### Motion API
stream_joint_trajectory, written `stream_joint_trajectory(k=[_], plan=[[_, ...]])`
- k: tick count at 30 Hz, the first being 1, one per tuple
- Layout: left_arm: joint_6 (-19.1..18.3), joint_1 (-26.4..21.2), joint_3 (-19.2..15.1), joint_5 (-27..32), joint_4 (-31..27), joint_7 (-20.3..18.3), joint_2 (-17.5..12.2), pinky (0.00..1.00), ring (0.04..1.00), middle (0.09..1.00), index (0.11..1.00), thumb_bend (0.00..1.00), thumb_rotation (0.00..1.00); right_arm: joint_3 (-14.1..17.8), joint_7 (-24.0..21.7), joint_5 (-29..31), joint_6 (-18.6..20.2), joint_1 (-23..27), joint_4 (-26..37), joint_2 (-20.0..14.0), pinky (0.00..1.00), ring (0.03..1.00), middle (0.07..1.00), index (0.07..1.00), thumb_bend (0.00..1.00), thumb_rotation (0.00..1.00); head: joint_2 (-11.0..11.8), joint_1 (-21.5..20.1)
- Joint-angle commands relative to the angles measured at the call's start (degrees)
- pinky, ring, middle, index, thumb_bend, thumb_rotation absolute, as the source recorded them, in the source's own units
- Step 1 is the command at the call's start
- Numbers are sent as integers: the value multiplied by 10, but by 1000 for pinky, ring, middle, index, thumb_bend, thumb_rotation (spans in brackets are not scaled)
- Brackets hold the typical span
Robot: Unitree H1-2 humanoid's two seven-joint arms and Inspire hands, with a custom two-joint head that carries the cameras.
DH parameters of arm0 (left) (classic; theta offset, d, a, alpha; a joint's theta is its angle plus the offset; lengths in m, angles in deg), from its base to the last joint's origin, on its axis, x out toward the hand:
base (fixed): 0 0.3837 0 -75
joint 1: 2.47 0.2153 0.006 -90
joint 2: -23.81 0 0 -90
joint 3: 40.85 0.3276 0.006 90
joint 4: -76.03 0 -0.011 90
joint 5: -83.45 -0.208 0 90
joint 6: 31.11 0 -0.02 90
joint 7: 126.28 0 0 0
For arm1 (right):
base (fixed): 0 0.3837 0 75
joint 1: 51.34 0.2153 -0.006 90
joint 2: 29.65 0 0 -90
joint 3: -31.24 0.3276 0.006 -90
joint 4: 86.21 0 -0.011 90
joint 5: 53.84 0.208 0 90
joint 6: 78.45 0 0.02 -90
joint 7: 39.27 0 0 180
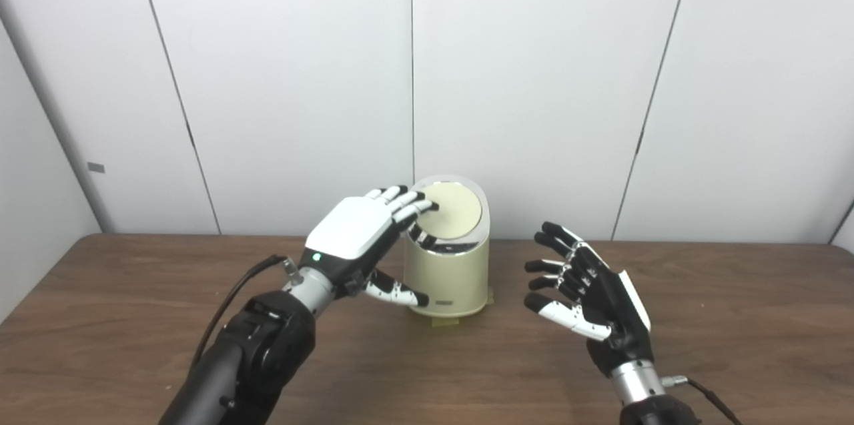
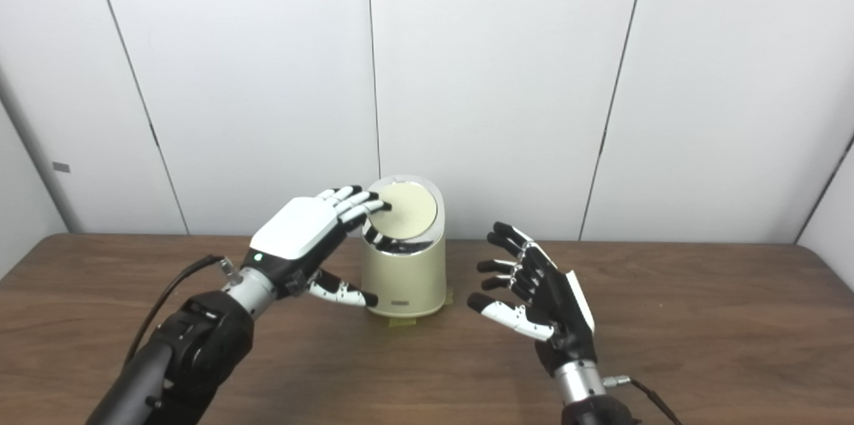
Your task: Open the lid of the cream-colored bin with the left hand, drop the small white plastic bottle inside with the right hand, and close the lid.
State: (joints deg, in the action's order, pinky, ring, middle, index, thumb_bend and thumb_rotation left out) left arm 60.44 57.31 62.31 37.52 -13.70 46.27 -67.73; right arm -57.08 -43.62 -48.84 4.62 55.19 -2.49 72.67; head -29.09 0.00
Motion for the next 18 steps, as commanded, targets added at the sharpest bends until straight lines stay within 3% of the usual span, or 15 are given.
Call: stream_joint_trajectory(k=[1, 4, 10, 13, 18], plan=[[15, -14, -31, 32, -8, 56, 12, 953, 1000, 982, 971, 773, 303, 3, 1, 3, -9, 18, 17, -1, 534, 648, 809, 808, 900, 274, -1, 1], [15, 15, -70, 96, -19, 78, 37, 827, 943, 952, 945, 744, 275, 4, 1, 5, -10, 18, 14, -2, 543, 646, 807, 807, 901, 270, -1, 0], [-12, 84, -131, 277, -49, 51, 81, 634, 782, 822, 840, 760, 243, 6, 3, 3, -9, 16, 17, -4, 552, 646, 804, 806, 899, 260, -2, 2], [-22, 115, -148, 343, -54, 41, 94, 608, 707, 762, 803, 758, 197, 7, 4, 2, -12, 13, 19, -3, 545, 644, 803, 802, 894, 253, -3, 0], [-18, 153, -161, 403, -45, 41, 102, 571, 653, 718, 768, 724, 224, 8, 4, 5, -11, 9, 24, -2, 534, 645, 805, 804, 893, 249, -5, -3]])
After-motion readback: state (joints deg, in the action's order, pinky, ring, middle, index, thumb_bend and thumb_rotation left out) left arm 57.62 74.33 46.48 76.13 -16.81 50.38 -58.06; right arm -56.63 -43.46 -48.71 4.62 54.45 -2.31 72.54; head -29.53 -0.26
